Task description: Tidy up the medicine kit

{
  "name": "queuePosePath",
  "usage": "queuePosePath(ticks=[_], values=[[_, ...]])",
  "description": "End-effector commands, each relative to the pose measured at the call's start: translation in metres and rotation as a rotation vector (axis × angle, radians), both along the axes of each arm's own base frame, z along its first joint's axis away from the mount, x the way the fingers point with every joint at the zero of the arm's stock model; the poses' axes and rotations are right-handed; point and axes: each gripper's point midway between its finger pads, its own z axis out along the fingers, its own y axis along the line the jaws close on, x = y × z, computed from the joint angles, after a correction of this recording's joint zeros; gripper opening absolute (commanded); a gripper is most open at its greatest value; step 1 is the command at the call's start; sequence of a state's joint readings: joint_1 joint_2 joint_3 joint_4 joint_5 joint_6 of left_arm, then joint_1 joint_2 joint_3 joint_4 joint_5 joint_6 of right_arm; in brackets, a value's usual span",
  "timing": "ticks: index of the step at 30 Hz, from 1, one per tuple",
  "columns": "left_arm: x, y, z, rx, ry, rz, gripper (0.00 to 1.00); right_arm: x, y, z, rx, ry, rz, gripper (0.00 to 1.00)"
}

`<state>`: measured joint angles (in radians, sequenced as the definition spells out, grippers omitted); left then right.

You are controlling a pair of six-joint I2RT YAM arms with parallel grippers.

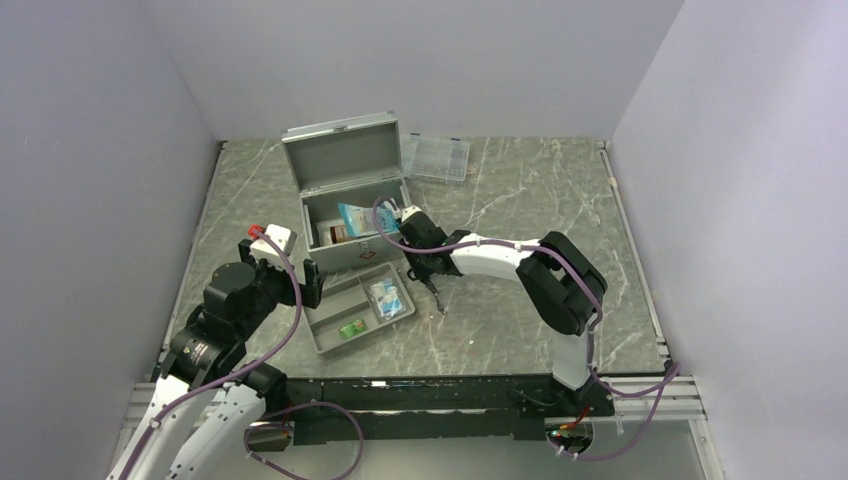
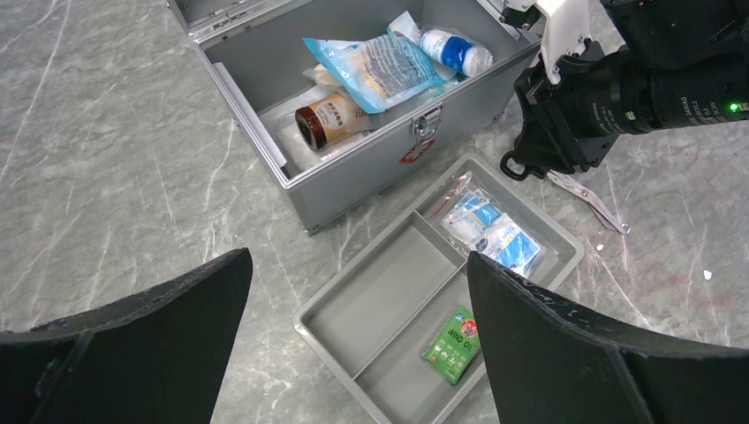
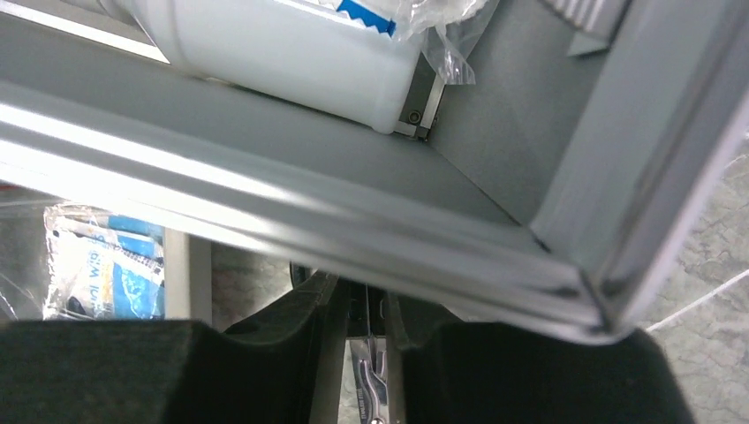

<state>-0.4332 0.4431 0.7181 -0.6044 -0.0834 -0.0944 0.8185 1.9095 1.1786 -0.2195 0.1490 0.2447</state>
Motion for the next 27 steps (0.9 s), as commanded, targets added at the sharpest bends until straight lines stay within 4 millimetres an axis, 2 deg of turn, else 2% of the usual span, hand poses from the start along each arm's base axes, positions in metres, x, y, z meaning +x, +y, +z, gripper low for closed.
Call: queuePosePath(ticks=[1,5,8,14,23,27], values=[[0.002,-0.002,0.013,-0.027,-0.030,-0.001,0.99,-0.002,-0.001,-0.014,-0.011,0.030,0.010,0.16],[0.002,-0.006,0.011,-0.033,-0.015,-0.015,0.99,-0.010,-0.010,-0.017,-0.020,0.036,0.005,0.07],[0.001,-0.017,0.014,-0.062,-0.009,-0.066,0.99,-0.018,-0.021,-0.018,-0.030,0.039,-0.008,0.00],[-0.005,-0.049,0.015,-0.124,0.078,-0.216,0.99,-0.036,-0.041,-0.005,0.010,0.026,-0.059,0.00],[-0.015,-0.092,0.017,-0.287,0.176,-0.395,0.99,-0.051,-0.053,0.018,0.100,-0.011,-0.085,0.00],[-0.016,-0.102,0.018,-0.340,0.198,-0.429,0.99,-0.054,-0.055,0.023,0.121,-0.027,-0.085,0.00]])
